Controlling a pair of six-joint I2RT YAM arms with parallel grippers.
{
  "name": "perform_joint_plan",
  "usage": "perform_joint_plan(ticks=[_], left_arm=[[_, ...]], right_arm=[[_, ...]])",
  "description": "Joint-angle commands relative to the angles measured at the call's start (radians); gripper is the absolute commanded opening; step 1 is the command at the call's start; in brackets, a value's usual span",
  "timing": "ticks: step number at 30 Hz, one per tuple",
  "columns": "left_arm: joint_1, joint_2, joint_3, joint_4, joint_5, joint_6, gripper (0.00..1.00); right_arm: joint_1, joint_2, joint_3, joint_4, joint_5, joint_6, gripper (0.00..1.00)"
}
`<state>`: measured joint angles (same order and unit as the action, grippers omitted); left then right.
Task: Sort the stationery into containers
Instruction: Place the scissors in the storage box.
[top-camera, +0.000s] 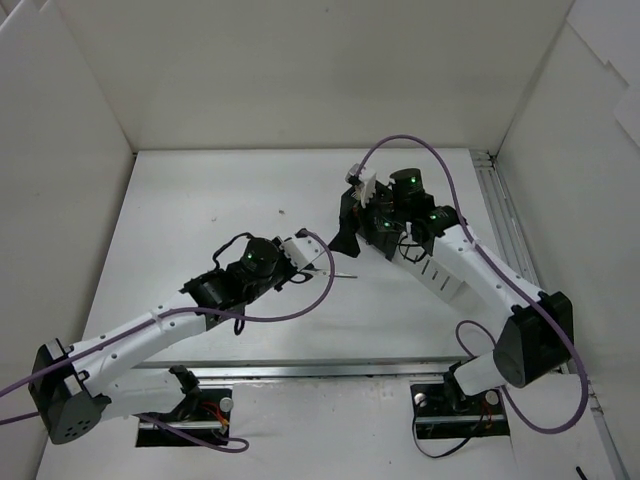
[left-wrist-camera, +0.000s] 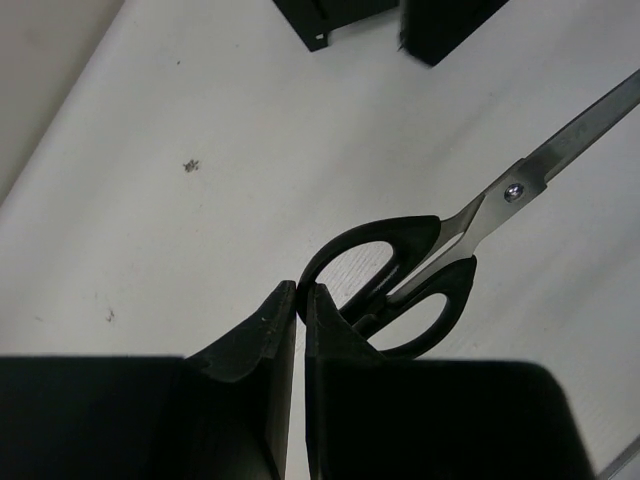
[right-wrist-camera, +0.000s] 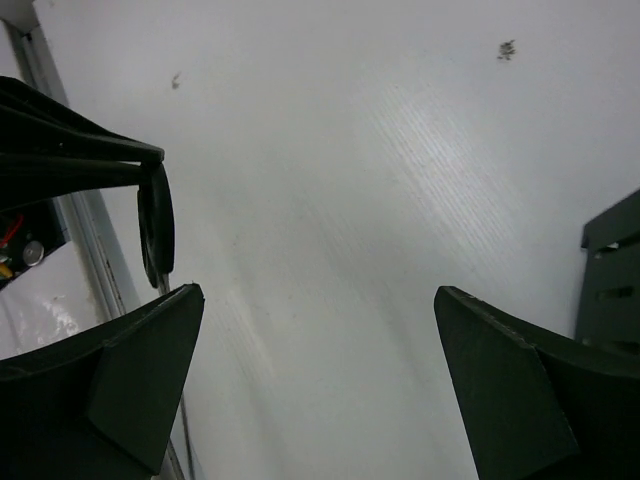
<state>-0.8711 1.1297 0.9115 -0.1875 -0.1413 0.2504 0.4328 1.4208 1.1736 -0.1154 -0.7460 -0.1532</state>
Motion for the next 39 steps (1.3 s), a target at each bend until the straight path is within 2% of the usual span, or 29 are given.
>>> perform_joint_plan(ticks=[1,5,10,16,17,21,24,25,27,28,32,33,38,39], left_arm=[[-0.016,-0.031,0.029,0.079,0.091,0.069,0.0],[-0.016,0.01,0.058,0.059,0.066,0.089,0.0],[-0.016,0.058,0.099,0.043,0.055,0.098,0.0],[-0.034,0.079,0.122,0.069,0.058,0.118,0.0],[-0.034,0.079,0.125,0.078,0.065,0.121,0.0],[-0.034,0.087,0.136,0.092,0.068,0.135,0.0],[-0.043,0.107,0.15,0.092,0.068,0.141,0.0],[-0.052,0.117,0.151,0.092,0.068,0.142,0.0],[-0.052,0.127,0.159,0.098,0.063,0.147,0.0],[-0.052,0.134,0.161,0.108,0.057,0.148,0.0],[-0.062,0.148,0.17,0.132,0.046,0.155,0.0],[-0.062,0.151,0.17,0.138,0.046,0.158,0.0],[-0.062,0.137,0.168,0.18,0.054,0.161,0.0],[-0.062,0.127,0.168,0.18,0.054,0.158,0.13]], right_arm=[[0.012,0.061,0.073,0.066,-0.164,0.026,0.98],[0.061,0.105,0.086,0.066,-0.222,0.023,0.98],[0.066,0.118,0.086,0.066,-0.227,0.063,0.95],[0.083,0.142,0.067,0.066,-0.217,0.087,0.87],[0.081,0.153,0.066,0.066,-0.211,0.087,0.83],[0.086,0.196,0.08,0.068,-0.208,0.106,0.76],[0.093,0.24,0.119,0.071,-0.226,0.148,0.62],[0.101,0.256,0.129,0.074,-0.231,0.149,0.51],[0.115,0.256,0.139,0.08,-0.227,0.149,0.39],[0.122,0.253,0.143,0.082,-0.224,0.149,0.3],[0.126,0.231,0.132,0.082,-0.228,0.149,0.12],[0.129,0.224,0.126,0.082,-0.224,0.149,0.0],[0.123,0.176,0.097,0.083,-0.17,0.139,0.0],[0.116,0.167,0.095,0.083,-0.144,0.142,0.0]])
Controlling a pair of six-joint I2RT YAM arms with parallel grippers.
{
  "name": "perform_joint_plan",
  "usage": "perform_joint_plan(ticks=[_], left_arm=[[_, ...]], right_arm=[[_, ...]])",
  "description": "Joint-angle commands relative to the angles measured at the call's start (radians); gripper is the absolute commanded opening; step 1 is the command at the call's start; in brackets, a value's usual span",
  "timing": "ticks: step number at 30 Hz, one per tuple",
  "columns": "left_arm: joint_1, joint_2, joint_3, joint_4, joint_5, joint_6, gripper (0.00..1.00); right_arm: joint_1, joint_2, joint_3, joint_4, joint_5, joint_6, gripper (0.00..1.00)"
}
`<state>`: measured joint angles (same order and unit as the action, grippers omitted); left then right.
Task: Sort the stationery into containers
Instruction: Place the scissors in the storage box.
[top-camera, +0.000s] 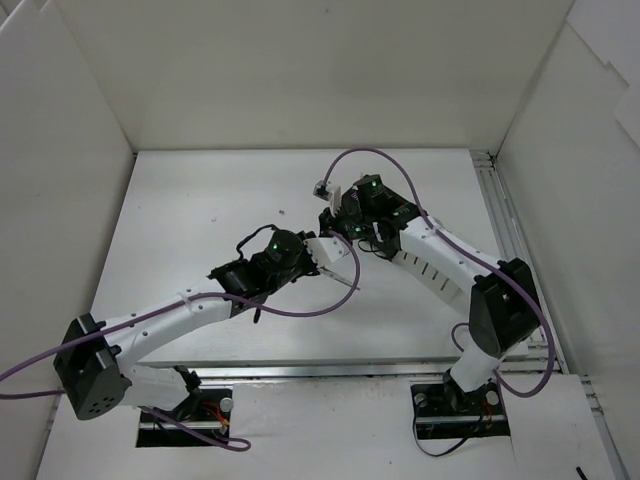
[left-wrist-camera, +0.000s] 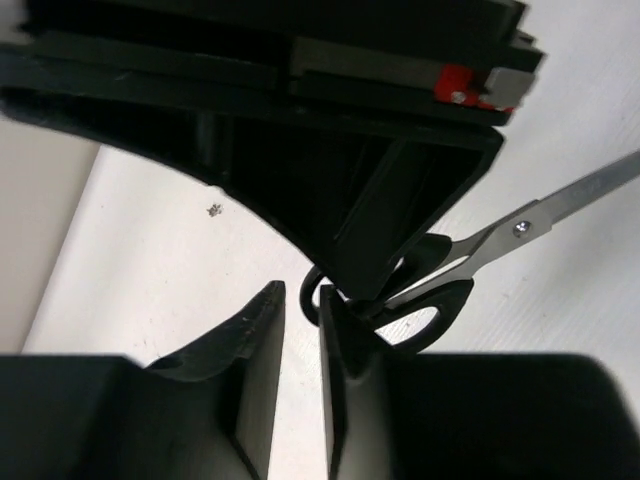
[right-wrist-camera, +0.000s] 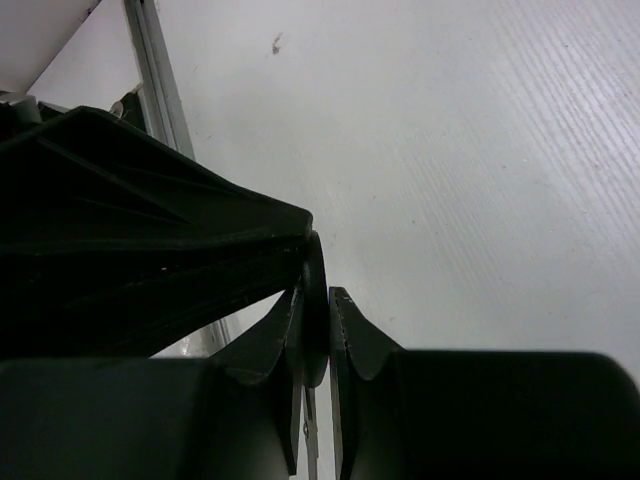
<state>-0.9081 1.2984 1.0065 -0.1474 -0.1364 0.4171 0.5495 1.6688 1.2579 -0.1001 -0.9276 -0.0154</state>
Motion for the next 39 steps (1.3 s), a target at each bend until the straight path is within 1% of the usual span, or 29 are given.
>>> perform_joint_plan(ticks=[1,2,3,4,5,6,7,9,10,12,14,15,16,17,19,20,22,23,25,27,29,30,32,35,38,39], left_arm=[[-0.025,-0.05,0.073,0.138,0.052,-0.012,0.19],[-0.025,-0.06,0.07,0.14,0.054,-0.02,0.31],[-0.025,-0.083,0.066,0.172,0.055,-0.026,0.69],[-0.025,-0.099,0.052,0.177,0.054,-0.029,0.86],[-0.025,-0.134,0.041,0.183,0.055,-0.04,0.99],[-0.025,-0.154,0.029,0.196,0.052,-0.049,1.0],[-0.014,-0.178,0.003,0.2,0.054,-0.052,0.99],[0.0,-0.246,-0.046,0.221,0.055,-0.08,1.0],[0.0,-0.27,-0.061,0.226,0.06,-0.098,1.0],[0.041,-0.349,-0.095,0.247,0.07,-0.151,1.0],[0.061,-0.418,-0.152,0.264,0.06,-0.188,0.99],[0.075,-0.439,-0.17,0.278,0.034,-0.219,0.99],[0.075,-0.458,-0.205,0.284,0.017,-0.234,0.99],[0.075,-0.488,-0.222,0.289,-0.005,-0.25,0.99],[0.086,-0.511,-0.261,0.295,-0.067,-0.305,1.0],[0.098,-0.525,-0.275,0.295,-0.084,-0.323,1.0],[0.107,-0.534,-0.302,0.298,-0.133,-0.385,1.0],[0.116,-0.534,-0.312,0.295,-0.146,-0.397,0.99],[0.138,-0.533,-0.328,0.286,-0.179,-0.498,1.0],[0.153,-0.528,-0.336,0.261,-0.166,-0.537,1.0],[0.166,-0.519,-0.335,0.229,-0.16,-0.569,0.99],[0.166,-0.518,-0.332,0.214,-0.163,-0.578,0.99],[0.175,-0.519,-0.335,0.181,-0.167,-0.603,1.0],[0.175,-0.544,-0.367,0.186,-0.158,-0.621,1.0],[0.175,-0.567,-0.393,0.195,-0.155,-0.627,0.99],[0.175,-0.571,-0.397,0.195,-0.157,-0.629,1.0]], right_arm=[[-0.003,-0.086,0.009,0.068,0.047,0.006,0.0],[-0.014,-0.089,0.006,0.076,0.058,0.011,0.0],[-0.037,-0.101,0.003,0.08,0.076,0.011,0.0],[-0.049,-0.109,-0.009,0.089,0.087,0.044,0.0],[-0.08,-0.136,-0.018,0.092,0.111,0.057,0.0],[-0.091,-0.152,-0.029,0.126,0.187,0.057,0.0],[-0.105,-0.17,-0.053,0.154,0.223,0.054,0.0],[-0.164,-0.237,-0.099,0.2,0.265,0.068,0.0],[-0.184,-0.269,-0.116,0.255,0.272,0.089,0.0],[-0.246,-0.361,-0.156,0.316,0.326,0.112,0.0],[-0.295,-0.472,-0.242,0.404,0.403,0.124,0.0],[-0.309,-0.509,-0.274,0.437,0.509,0.123,0.0],[-0.319,-0.547,-0.343,0.492,0.573,0.129,0.0],[-0.348,-0.626,-0.374,0.5,0.676,0.121,0.0],[-0.371,-0.704,-0.449,0.513,0.786,0.109,0.0],[-0.388,-0.775,-0.472,0.513,0.893,0.1,0.0],[-0.411,-0.866,-0.547,0.531,1.013,0.078,0.0],[-0.421,-0.894,-0.567,0.533,1.108,0.075,0.0],[-0.444,-0.929,-0.62,0.546,1.168,0.063,0.0],[-0.451,-0.94,-0.658,0.582,1.211,0.042,0.0],[-0.456,-0.897,-0.683,0.626,1.245,0.026,0.0],[-0.464,-0.879,-0.69,0.69,1.254,0.025,0.0],[-0.47,-0.824,-0.709,0.749,1.265,-0.026,0.0],[-0.471,-0.747,-0.738,0.934,1.279,-0.069,0.0],[-0.477,-0.666,-0.764,1.028,1.267,-0.115,0.0],[-0.482,-0.644,-0.775,1.086,1.262,-0.121,0.0]])
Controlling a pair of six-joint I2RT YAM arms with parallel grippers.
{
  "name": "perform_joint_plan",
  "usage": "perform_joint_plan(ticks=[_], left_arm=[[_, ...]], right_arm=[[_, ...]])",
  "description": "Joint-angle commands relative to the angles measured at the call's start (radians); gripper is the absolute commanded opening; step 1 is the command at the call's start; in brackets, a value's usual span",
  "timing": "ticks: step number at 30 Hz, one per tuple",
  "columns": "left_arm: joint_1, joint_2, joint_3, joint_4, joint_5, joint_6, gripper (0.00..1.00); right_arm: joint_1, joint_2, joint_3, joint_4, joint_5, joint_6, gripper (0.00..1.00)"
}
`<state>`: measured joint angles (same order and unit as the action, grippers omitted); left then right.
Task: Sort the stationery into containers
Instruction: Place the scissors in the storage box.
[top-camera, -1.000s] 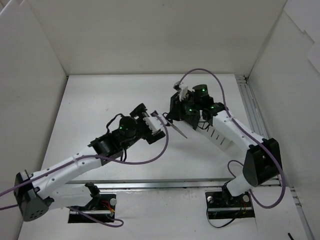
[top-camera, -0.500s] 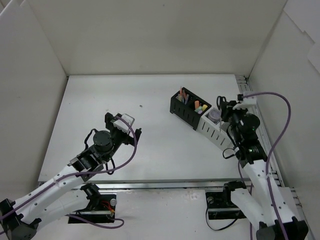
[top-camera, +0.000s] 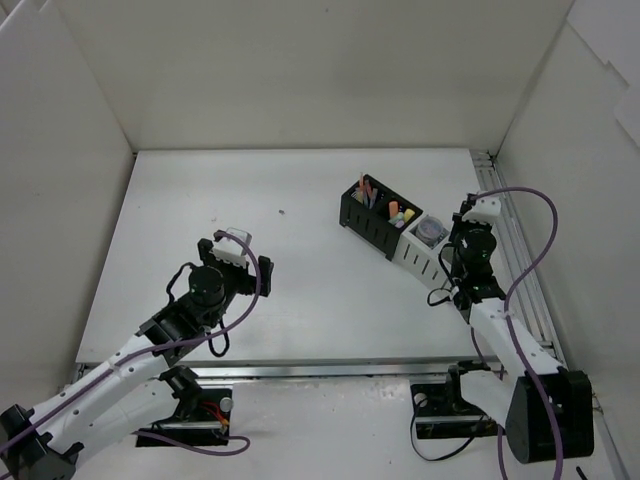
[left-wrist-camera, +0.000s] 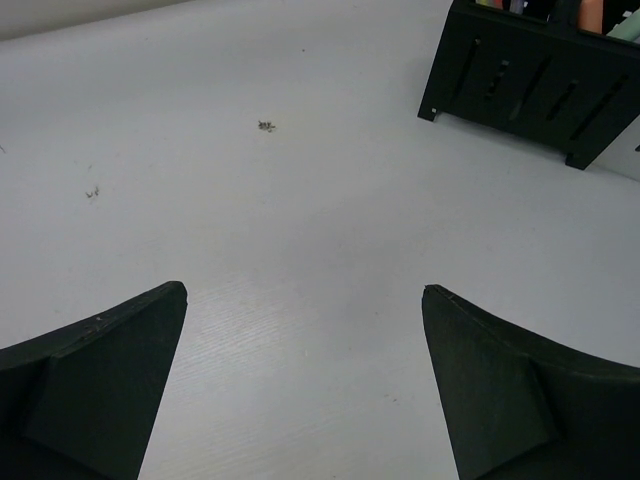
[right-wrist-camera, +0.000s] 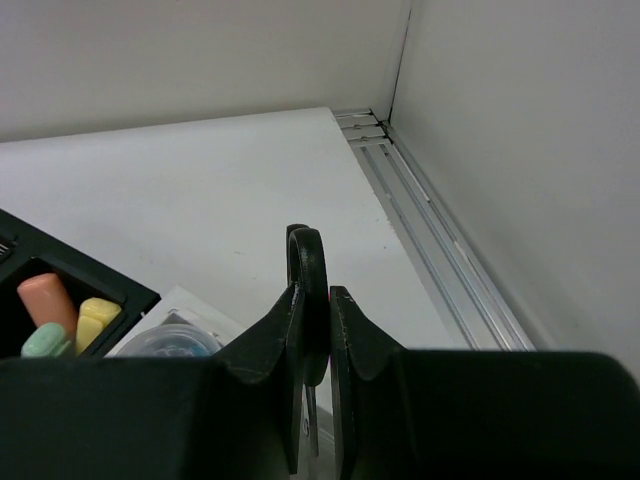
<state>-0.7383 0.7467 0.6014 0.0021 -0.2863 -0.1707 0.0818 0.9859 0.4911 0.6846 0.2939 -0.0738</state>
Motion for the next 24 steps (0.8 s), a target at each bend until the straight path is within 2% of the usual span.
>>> perform_joint_plan(ticks=[1,6,9,11,14,15,17,18,19,21,24], left_arm=[[0.014,-0.026,0.005,0.044,-0.008,-0.042,1.0],[0.014,-0.035,-0.002,0.036,-0.014,-0.044,1.0],[0.024,-0.032,0.0,0.027,-0.017,-0.05,1.0],[0.024,-0.03,-0.003,0.032,-0.017,-0.053,0.99],[0.024,-0.017,-0.003,0.041,-0.008,-0.059,1.0],[0.024,-0.009,0.001,0.041,-0.007,-0.061,1.0],[0.033,-0.003,0.012,0.033,0.004,-0.067,1.0],[0.033,-0.003,0.017,0.032,0.003,-0.07,0.99],[0.033,-0.003,0.021,0.024,0.007,-0.075,0.99],[0.033,-0.009,0.026,0.019,0.009,-0.079,0.99],[0.033,-0.027,0.035,0.003,0.003,-0.101,1.0]], right_arm=[[-0.019,0.075,-0.023,0.325,0.022,-0.066,0.0],[-0.02,0.105,-0.072,0.388,-0.001,-0.029,0.0],[-0.019,0.048,-0.124,0.386,-0.01,0.015,0.01],[-0.02,-0.013,-0.167,0.385,-0.012,0.052,0.06],[-0.017,-0.101,-0.212,0.359,-0.019,0.069,0.31],[-0.019,-0.125,-0.213,0.34,-0.019,0.106,0.51],[-0.017,-0.185,-0.188,0.237,-0.024,0.106,0.62],[-0.016,-0.219,-0.169,0.193,-0.025,0.112,0.71],[-0.017,-0.231,-0.123,0.143,-0.032,0.115,0.75],[-0.019,-0.257,-0.079,0.011,-0.048,0.12,0.98],[-0.016,-0.236,0.067,-0.244,-0.082,0.146,0.98]])
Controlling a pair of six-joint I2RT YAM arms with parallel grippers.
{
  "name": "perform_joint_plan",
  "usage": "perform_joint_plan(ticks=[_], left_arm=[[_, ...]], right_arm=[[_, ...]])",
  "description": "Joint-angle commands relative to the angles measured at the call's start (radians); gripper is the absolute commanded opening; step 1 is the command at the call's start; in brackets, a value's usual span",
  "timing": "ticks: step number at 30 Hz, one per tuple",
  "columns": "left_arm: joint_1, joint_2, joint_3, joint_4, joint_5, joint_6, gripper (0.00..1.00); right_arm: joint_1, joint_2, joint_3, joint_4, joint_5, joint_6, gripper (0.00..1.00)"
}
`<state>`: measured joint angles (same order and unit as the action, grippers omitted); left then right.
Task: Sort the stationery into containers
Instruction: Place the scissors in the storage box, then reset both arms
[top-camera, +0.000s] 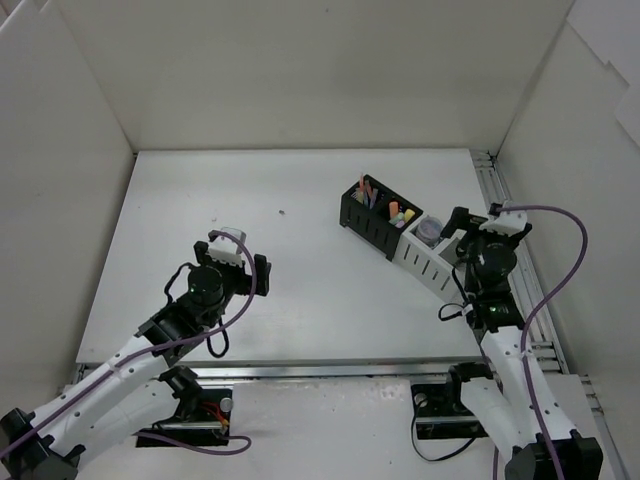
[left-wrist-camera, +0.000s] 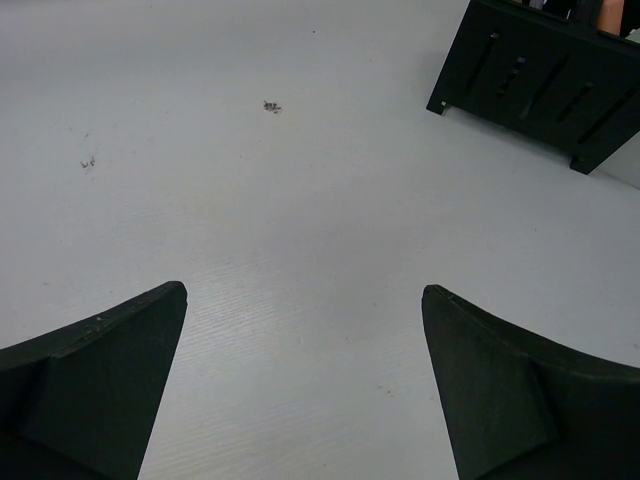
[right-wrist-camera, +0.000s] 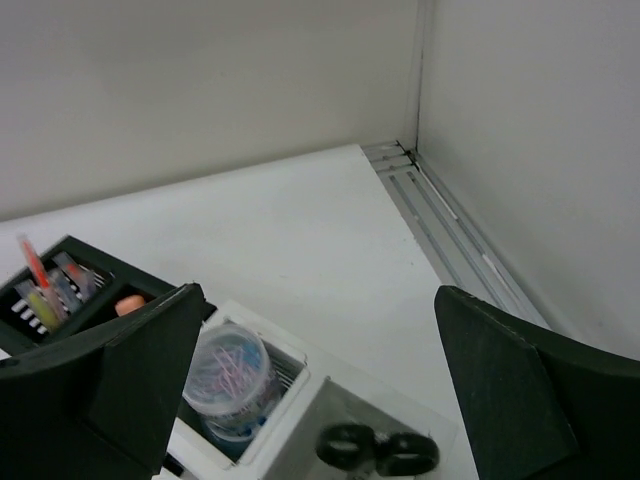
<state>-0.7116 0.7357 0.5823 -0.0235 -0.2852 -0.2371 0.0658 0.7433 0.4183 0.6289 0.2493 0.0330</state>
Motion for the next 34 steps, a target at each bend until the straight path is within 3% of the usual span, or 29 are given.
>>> perform_joint_plan(ticks=[1,2,4,14,18,23,30,34], left_arm=[[0.006,-0.022,0.063,-0.008,-0.006,-0.053,0.99],[0.006,-0.031,0.071,-0.022,-0.009,-0.065,0.99],[0.006,-0.041,0.092,-0.073,-0.034,-0.105,0.99],[0.015,-0.117,0.097,-0.296,-0.14,-0.297,1.0],[0.015,-0.166,0.056,-0.316,-0.16,-0.32,1.0],[0.015,-0.2,0.07,-0.346,-0.186,-0.32,0.99],[0.015,-0.188,0.073,-0.334,-0.201,-0.297,0.99],[0.015,-0.167,0.093,-0.334,-0.201,-0.286,0.99]], right_arm=[[0.0,0.027,0.243,-0.274,-0.056,0.062,0.98],[0.002,0.075,0.293,-0.426,-0.07,0.068,0.98],[0.014,0.117,0.387,-0.55,-0.149,0.082,0.98],[0.163,0.194,0.379,-0.666,-0.496,0.156,0.98],[0.219,0.232,0.379,-0.696,-0.492,0.128,0.98],[0.267,0.222,0.358,-0.673,-0.591,0.076,0.98],[0.305,0.165,0.26,-0.473,-0.645,0.119,0.98],[0.312,0.165,0.258,-0.466,-0.621,0.122,0.98]])
